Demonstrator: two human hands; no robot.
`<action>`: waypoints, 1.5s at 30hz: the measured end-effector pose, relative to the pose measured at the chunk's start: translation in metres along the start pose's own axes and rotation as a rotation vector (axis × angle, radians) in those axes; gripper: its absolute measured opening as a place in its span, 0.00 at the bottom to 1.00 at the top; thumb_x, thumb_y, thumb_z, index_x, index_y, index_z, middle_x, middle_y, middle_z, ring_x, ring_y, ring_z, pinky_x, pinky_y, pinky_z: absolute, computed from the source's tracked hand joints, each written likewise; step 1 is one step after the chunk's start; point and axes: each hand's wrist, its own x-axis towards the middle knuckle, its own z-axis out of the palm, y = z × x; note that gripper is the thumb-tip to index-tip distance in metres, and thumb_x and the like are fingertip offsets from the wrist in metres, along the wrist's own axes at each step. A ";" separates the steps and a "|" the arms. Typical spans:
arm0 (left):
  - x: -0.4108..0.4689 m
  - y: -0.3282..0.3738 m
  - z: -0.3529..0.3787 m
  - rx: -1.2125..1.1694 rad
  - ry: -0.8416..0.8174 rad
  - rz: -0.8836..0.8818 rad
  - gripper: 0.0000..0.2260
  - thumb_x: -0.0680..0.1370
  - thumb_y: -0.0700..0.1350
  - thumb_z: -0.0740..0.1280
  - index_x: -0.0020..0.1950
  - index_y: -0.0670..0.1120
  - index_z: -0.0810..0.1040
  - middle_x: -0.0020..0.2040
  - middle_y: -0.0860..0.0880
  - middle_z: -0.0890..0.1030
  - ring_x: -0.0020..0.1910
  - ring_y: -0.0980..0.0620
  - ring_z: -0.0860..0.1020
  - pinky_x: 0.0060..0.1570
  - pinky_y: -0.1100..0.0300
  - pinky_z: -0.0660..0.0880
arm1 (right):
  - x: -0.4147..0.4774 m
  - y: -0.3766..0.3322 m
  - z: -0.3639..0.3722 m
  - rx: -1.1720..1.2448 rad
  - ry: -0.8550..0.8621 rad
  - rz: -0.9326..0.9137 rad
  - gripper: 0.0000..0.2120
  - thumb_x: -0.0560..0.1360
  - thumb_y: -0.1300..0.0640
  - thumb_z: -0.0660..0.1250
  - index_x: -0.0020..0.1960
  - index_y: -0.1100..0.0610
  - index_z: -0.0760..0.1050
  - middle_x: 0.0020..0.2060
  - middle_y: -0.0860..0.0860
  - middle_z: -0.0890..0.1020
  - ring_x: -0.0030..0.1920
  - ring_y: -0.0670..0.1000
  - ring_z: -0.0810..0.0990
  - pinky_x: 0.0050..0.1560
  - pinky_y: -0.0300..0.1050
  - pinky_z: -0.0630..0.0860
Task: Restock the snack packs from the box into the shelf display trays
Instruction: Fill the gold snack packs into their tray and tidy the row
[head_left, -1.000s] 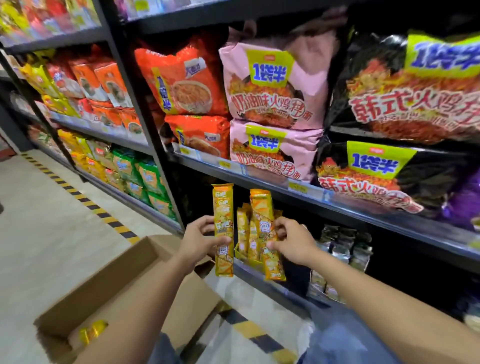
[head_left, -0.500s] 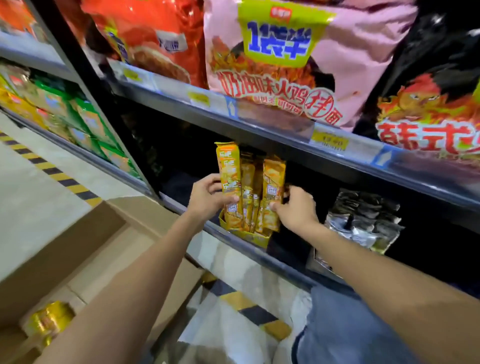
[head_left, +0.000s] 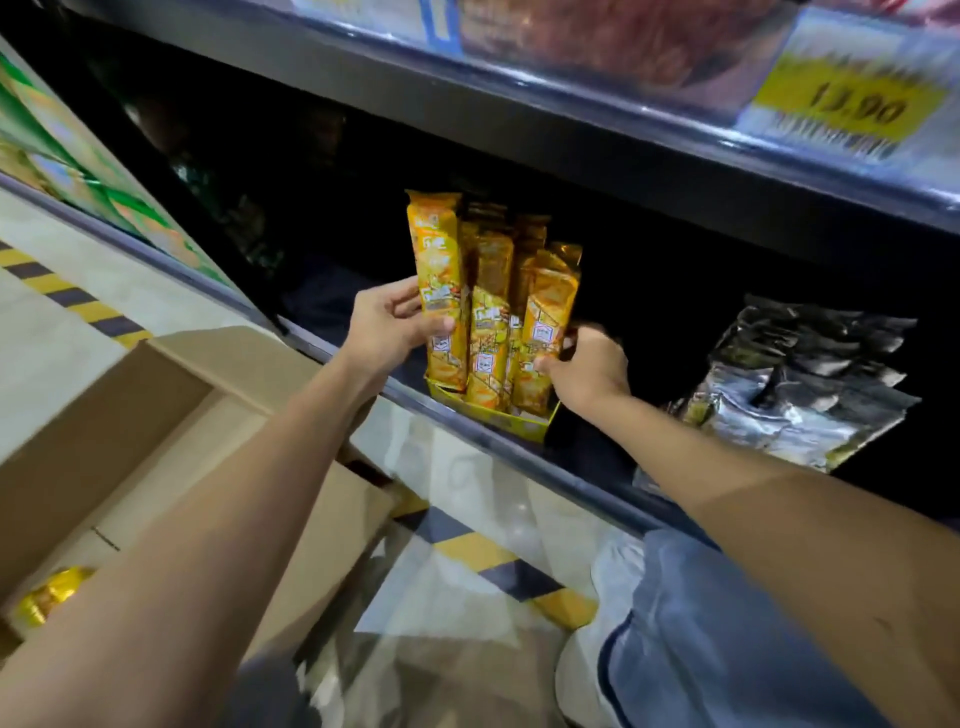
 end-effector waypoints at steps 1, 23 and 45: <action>0.000 -0.001 0.001 0.006 -0.017 0.006 0.16 0.71 0.30 0.70 0.59 0.37 0.78 0.46 0.52 0.85 0.48 0.53 0.83 0.44 0.60 0.80 | 0.001 0.001 0.002 -0.006 -0.006 -0.002 0.11 0.74 0.53 0.70 0.49 0.58 0.72 0.54 0.56 0.80 0.56 0.57 0.77 0.48 0.45 0.71; 0.023 -0.001 -0.005 0.081 -0.150 0.058 0.22 0.71 0.27 0.67 0.64 0.40 0.74 0.44 0.57 0.85 0.48 0.57 0.82 0.47 0.62 0.78 | 0.011 0.004 0.030 0.048 -0.010 -0.015 0.17 0.73 0.54 0.70 0.60 0.56 0.76 0.59 0.56 0.79 0.60 0.57 0.77 0.59 0.50 0.74; 0.016 -0.041 0.003 -0.154 0.015 -0.218 0.15 0.76 0.40 0.68 0.63 0.46 0.75 0.49 0.51 0.84 0.44 0.54 0.83 0.37 0.59 0.79 | 0.016 0.008 0.035 0.027 0.002 -0.013 0.17 0.74 0.54 0.70 0.60 0.56 0.75 0.59 0.56 0.79 0.58 0.57 0.78 0.56 0.51 0.76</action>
